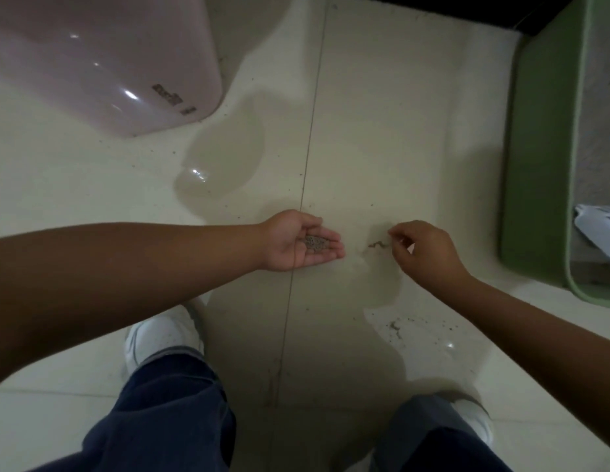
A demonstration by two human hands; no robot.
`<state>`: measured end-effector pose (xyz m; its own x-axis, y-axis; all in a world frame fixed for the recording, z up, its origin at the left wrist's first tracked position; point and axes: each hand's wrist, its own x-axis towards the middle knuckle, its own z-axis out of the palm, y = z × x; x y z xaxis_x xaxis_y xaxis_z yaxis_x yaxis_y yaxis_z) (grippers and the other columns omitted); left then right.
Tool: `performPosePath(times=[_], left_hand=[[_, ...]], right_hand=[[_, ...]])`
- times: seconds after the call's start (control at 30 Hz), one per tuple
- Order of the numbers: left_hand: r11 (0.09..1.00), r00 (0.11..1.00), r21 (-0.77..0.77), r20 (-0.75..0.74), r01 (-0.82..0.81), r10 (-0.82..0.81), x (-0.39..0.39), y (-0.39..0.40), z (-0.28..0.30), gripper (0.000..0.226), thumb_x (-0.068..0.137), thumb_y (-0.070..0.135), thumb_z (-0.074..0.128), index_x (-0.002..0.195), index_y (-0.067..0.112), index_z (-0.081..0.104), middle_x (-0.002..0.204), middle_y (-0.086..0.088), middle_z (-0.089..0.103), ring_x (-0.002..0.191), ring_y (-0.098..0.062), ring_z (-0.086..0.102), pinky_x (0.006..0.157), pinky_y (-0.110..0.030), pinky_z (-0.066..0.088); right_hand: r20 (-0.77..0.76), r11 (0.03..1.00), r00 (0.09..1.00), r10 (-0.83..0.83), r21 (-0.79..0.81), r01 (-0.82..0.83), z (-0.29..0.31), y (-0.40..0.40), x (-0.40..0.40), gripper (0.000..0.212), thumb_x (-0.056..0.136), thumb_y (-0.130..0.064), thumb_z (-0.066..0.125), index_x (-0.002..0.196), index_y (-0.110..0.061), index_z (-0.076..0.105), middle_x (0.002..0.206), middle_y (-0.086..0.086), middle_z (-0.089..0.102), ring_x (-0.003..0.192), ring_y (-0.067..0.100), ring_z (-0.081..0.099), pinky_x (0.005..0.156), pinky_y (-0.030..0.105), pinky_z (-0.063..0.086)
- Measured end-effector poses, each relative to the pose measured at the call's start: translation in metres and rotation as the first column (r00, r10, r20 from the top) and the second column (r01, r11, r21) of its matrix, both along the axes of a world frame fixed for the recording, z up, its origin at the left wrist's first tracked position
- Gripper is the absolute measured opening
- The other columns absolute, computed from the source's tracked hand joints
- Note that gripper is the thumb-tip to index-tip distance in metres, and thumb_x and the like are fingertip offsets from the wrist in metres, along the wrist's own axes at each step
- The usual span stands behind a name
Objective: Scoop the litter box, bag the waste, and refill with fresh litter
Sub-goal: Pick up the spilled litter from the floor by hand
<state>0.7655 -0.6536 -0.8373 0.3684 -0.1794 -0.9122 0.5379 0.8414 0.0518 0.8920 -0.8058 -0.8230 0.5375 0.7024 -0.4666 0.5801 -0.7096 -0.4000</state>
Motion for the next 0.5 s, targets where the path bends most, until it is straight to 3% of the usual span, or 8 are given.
performPosePath(times=[0.13, 0.23, 0.3, 0.37, 0.43, 0.5], left_hand=[[1.000, 1.000, 0.012, -0.005, -0.023, 0.023, -0.006, 0.004, -0.006, 0.042, 0.100, 0.016, 0.029, 0.080, -0.009, 0.057, 0.056, -0.019, 0.067, 0.076, -0.029, 0.060, 0.089, -0.034, 0.046], [1.000, 1.000, -0.008, 0.007, -0.018, 0.018, -0.012, 0.005, -0.009, 0.053, 0.100, 0.016, 0.030, 0.070, -0.012, 0.063, 0.058, -0.020, 0.067, 0.060, -0.029, 0.068, 0.059, -0.027, 0.058], [1.000, 1.000, -0.025, 0.019, -0.016, 0.016, -0.013, 0.005, -0.012, 0.063, 0.099, 0.015, 0.031, 0.056, -0.011, 0.068, 0.059, -0.020, 0.067, 0.053, -0.028, 0.069, 0.050, -0.027, 0.056], [1.000, 1.000, -0.027, 0.020, -0.014, 0.015, -0.014, 0.004, -0.012, 0.061, 0.099, 0.015, 0.031, 0.058, -0.011, 0.068, 0.060, -0.021, 0.067, 0.052, -0.028, 0.069, 0.050, -0.027, 0.056], [1.000, 1.000, -0.017, 0.019, -0.002, 0.002, -0.012, 0.004, -0.012, 0.050, 0.100, 0.015, 0.031, 0.071, -0.012, 0.063, 0.059, -0.020, 0.068, 0.052, -0.027, 0.069, 0.051, -0.027, 0.057], [1.000, 1.000, -0.008, 0.023, 0.010, -0.010, -0.011, 0.005, -0.010, 0.043, 0.100, 0.016, 0.031, 0.080, -0.010, 0.058, 0.059, -0.020, 0.068, 0.052, -0.026, 0.069, 0.052, -0.026, 0.057]], right_hand=[[0.043, 0.991, 0.993, 0.113, -0.075, -0.110, -0.016, -0.004, 0.002, 0.027, 0.089, -0.012, 0.056, 0.108, 0.007, 0.062, 0.104, 0.024, 0.061, 0.099, 0.033, 0.054, 0.083, 0.031, 0.037], [0.045, 0.973, 0.976, 0.212, -0.101, -0.207, -0.024, -0.003, 0.000, 0.026, 0.091, -0.012, 0.052, 0.107, 0.005, 0.063, 0.105, 0.023, 0.061, 0.100, 0.033, 0.055, 0.083, 0.032, 0.040], [0.060, 0.955, 0.959, 0.277, -0.129, -0.268, -0.026, -0.002, 0.000, 0.022, 0.089, -0.008, 0.054, 0.100, 0.007, 0.066, 0.100, 0.024, 0.062, 0.095, 0.035, 0.058, 0.081, 0.035, 0.045], [0.082, 0.927, 0.930, 0.358, -0.150, -0.343, -0.025, -0.002, 0.001, 0.007, 0.073, 0.005, 0.069, 0.079, 0.008, 0.070, 0.079, 0.023, 0.064, 0.072, 0.036, 0.063, 0.063, 0.034, 0.052], [0.061, 0.887, 0.894, 0.444, -0.169, -0.429, -0.027, -0.003, 0.001, 0.023, 0.043, 0.013, 0.083, 0.054, 0.003, 0.065, 0.053, 0.015, 0.058, 0.043, 0.029, 0.058, 0.040, 0.021, 0.046], [0.078, 0.872, 0.876, 0.477, -0.166, -0.460, -0.027, -0.003, 0.002, 0.029, 0.034, 0.013, 0.084, 0.049, 0.000, 0.062, 0.046, 0.012, 0.054, 0.036, 0.025, 0.053, 0.035, 0.015, 0.039]])
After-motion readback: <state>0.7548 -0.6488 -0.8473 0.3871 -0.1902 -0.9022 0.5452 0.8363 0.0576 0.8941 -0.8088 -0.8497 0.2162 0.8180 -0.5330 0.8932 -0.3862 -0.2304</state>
